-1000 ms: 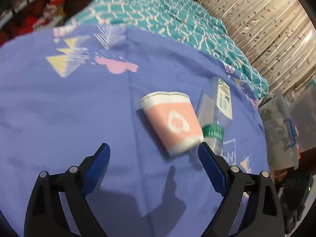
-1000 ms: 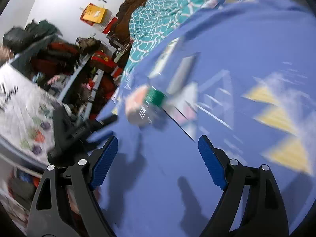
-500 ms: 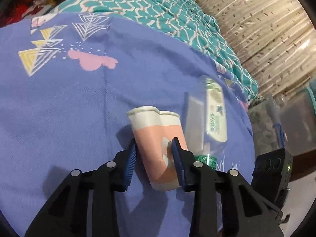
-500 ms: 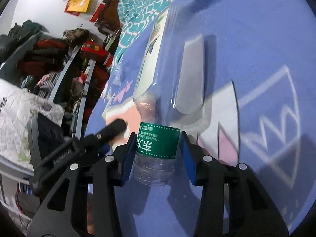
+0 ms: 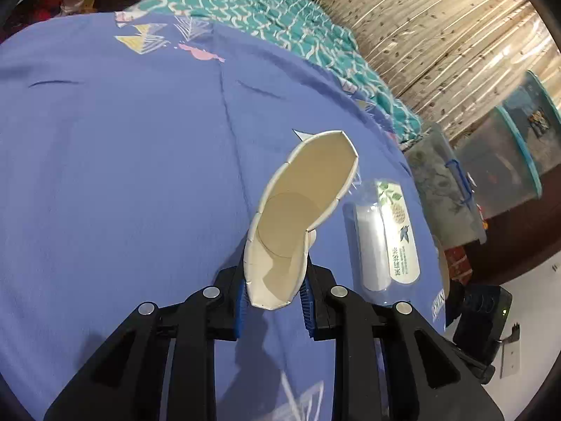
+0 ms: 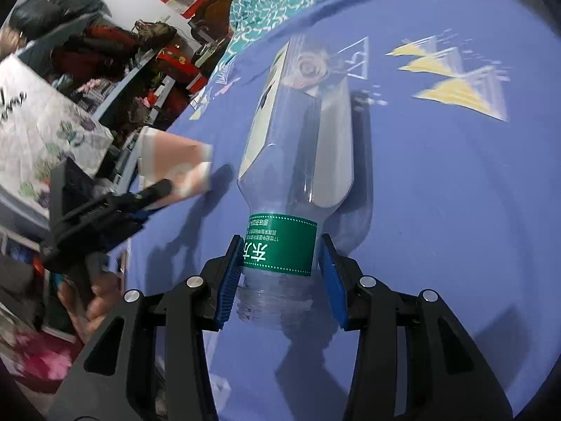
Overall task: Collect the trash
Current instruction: 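Grasp the pink paper cup with the left tool while the right tool grasps the clear water bottle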
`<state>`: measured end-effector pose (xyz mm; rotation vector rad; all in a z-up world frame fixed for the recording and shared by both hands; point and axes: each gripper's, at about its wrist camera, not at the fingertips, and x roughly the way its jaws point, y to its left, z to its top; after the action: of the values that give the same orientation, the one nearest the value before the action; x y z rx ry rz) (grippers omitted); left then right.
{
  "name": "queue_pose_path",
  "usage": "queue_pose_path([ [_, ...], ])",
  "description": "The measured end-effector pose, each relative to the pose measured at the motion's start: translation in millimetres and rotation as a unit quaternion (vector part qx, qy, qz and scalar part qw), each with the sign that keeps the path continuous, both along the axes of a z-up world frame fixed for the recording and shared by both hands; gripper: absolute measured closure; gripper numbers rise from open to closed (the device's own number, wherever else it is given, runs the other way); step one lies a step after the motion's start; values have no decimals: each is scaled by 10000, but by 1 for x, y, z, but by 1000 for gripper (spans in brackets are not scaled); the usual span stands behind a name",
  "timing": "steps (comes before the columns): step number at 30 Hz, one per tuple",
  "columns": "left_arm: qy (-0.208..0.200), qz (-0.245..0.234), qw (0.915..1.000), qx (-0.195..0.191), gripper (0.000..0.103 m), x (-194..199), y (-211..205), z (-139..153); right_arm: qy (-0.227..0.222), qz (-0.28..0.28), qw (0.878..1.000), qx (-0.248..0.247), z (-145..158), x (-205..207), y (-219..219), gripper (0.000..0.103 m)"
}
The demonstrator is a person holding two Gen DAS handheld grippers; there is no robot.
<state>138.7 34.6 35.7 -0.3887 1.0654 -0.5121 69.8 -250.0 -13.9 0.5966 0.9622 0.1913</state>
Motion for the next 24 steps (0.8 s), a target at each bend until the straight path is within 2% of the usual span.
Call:
queue_pose_path([
  [4,-214,-36,9996,154,80,-40,1,8,-247,-61,9984,-511,11,-45,0,58],
  [9,-492,-97,9966,660,80,-76,-12,14,-518,19,9878,-1467,18,-81,22,58],
  [12,-634,-141,9927,1018,78,-90,-22,16,-532,66,9823,-1796,14,-91,33,57],
  [13,-669,-129,9913,1130,76,-93,-25,15,-528,50,9812,-1857,13,-94,34,54],
  [16,-723,-49,9863,1480,71,-98,-31,12,-575,-10,9795,-1933,11,-103,37,31],
  [17,-725,-14,9850,1564,66,-98,-32,11,-650,-44,9791,-1928,13,-106,37,26],
  [18,-738,24,9836,1644,64,-100,-33,9,-727,-62,9783,-1939,16,-109,37,25],
  [22,-794,122,9794,1855,46,-98,-35,6,-882,-84,9751,-2033,21,-111,43,19],
  [24,-867,171,9765,1967,42,-97,-36,6,-864,-53,9759,-2004,20,-107,44,19],
])
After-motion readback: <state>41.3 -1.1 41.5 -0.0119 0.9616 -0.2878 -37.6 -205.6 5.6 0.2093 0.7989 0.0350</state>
